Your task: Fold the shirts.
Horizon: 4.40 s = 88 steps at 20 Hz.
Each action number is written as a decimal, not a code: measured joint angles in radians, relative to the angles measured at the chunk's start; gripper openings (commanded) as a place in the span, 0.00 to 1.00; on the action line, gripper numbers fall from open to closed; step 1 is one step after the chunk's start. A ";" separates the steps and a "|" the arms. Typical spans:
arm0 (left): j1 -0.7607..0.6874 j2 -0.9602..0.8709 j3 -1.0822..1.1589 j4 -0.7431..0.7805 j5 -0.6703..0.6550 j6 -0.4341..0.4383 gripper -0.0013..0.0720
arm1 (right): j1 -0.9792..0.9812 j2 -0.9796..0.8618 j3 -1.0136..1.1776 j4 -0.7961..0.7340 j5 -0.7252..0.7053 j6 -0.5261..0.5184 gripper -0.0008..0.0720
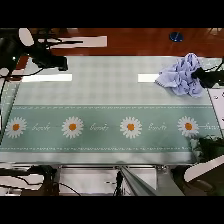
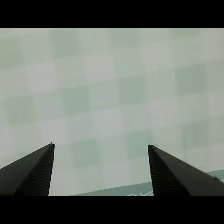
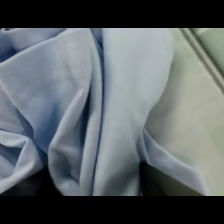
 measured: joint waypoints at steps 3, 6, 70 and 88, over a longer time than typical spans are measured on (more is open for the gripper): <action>-0.018 0.011 0.001 -0.014 -0.009 0.003 0.72 | 0.020 -0.031 0.000 0.149 -0.028 -0.024 0.06; -0.029 0.047 0.001 -0.025 -0.010 0.013 0.72 | 0.029 -0.008 0.017 0.329 -0.045 -0.118 0.06; -0.021 0.831 -0.654 -0.266 -0.137 0.036 0.86 | 0.627 0.563 0.035 -0.590 0.573 0.060 0.83; 0.222 0.480 -1.233 -0.767 -0.038 0.395 0.86 | 0.104 0.486 0.032 -0.303 0.610 0.008 0.83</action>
